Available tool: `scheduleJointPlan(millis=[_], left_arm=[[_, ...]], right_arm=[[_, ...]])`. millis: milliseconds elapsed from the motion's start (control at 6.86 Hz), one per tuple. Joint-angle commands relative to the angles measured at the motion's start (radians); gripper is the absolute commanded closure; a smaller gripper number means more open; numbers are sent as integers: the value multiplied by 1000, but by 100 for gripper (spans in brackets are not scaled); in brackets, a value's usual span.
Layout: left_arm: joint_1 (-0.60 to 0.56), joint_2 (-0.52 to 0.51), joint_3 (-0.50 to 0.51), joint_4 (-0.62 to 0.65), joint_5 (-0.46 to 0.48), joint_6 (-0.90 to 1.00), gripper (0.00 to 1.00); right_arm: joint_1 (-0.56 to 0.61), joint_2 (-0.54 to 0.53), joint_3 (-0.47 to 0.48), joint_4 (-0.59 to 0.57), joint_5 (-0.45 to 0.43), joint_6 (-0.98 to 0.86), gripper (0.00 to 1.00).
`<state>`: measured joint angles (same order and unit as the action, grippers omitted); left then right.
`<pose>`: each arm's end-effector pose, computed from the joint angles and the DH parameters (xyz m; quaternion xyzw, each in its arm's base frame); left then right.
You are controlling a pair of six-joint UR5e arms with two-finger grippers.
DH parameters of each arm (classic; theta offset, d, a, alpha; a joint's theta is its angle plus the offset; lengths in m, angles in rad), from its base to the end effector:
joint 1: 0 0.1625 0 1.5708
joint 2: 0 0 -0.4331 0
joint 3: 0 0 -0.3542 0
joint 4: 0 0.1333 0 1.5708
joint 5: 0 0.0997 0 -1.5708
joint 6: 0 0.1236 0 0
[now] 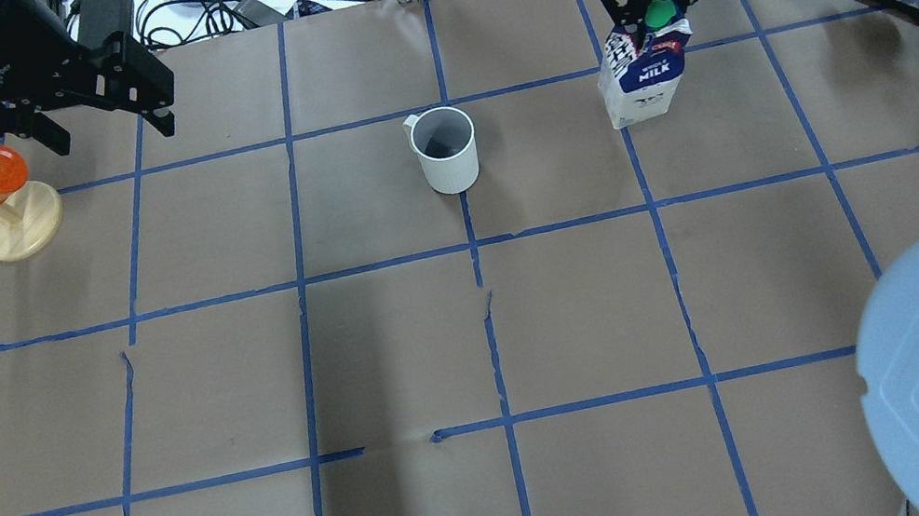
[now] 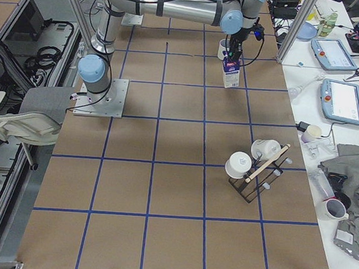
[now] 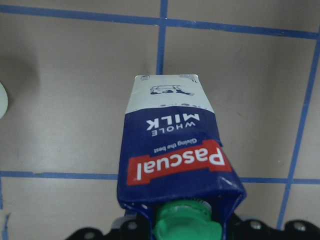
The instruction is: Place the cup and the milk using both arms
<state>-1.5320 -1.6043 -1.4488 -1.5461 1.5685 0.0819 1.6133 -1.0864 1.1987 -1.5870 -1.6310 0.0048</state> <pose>-0.1149 -0.4852 0.5151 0.0216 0.9982 -0.0565 0.0023 0.1530 -0.6351 0.3737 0.0203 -0.9982 -0.0473 0.0312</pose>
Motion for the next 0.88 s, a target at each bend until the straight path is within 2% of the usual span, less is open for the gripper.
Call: scheduleJointPlan(millis=[0,146,729], left_arm=[[0,1,-1,-2,2,-5,0],[0,0,-1,0,1,-5,0],[-2,6,-11,0,2,-5,0]], right_arm=[[75,37,-25,1,103,229,63],[139,48,-24,-2,117,312,64],[181,72,-11,-8,138,336,62]])
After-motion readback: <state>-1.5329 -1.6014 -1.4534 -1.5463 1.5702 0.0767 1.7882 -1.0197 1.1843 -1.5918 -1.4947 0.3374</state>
